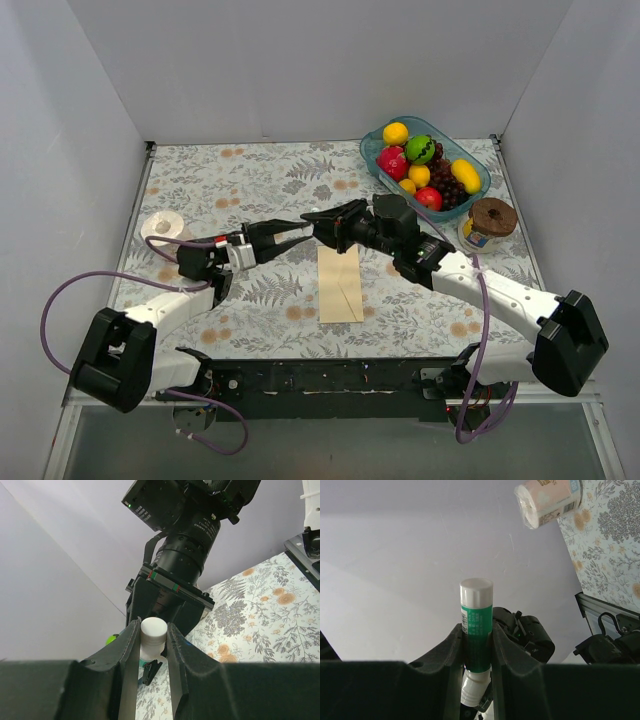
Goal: Place the letter into the envelope and seal it
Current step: Install the solid glue cap with the solid glue.
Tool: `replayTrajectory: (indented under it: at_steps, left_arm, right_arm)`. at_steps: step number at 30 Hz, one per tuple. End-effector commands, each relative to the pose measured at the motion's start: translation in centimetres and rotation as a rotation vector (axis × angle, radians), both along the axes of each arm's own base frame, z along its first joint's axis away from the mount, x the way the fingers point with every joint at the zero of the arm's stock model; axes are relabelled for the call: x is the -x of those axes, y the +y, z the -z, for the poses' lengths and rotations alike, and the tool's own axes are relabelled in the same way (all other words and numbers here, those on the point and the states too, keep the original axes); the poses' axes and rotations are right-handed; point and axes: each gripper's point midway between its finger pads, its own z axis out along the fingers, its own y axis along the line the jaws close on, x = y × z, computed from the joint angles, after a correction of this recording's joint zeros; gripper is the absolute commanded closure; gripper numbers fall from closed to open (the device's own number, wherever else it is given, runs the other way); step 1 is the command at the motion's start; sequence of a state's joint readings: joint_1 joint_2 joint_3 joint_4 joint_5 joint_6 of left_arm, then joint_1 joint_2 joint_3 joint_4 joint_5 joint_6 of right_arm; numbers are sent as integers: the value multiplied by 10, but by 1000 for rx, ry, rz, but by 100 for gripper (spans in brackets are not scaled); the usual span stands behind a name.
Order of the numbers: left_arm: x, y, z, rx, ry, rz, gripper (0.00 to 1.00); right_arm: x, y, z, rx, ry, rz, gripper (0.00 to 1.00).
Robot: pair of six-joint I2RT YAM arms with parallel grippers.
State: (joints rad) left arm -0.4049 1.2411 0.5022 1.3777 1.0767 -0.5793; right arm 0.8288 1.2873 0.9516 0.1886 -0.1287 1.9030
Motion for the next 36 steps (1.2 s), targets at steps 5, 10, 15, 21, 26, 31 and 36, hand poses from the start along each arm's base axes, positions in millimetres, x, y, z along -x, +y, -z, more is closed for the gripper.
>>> replayTrajectory:
  at_steps: [5, 10, 15, 21, 26, 31, 36]
  left_arm:
    - [45, -1, 16, -13, -234, 157, 94]
    - [41, -2, 14, -11, -255, 153, 96]
    - [40, -3, 15, -16, -273, 157, 97]
    - [41, -3, 18, -26, -283, 163, 98]
    - [41, -3, 21, -29, -289, 157, 91]
    - [42, -2, 22, -21, -273, 151, 78]
    - [41, 0, 17, 5, -269, 124, 68]
  right_arm:
    - [73, -47, -218, -681, -351, -189, 99]
    - [87, -53, -226, -728, -378, -241, 99]
    - [99, -60, -230, -766, -381, -277, 99]
    - [107, -73, -235, -808, -366, -260, 99]
    - [115, -79, -241, -834, -384, -277, 99]
    - [116, -86, -239, -841, -379, -252, 99]
    - [117, -86, -239, -845, -381, -262, 99]
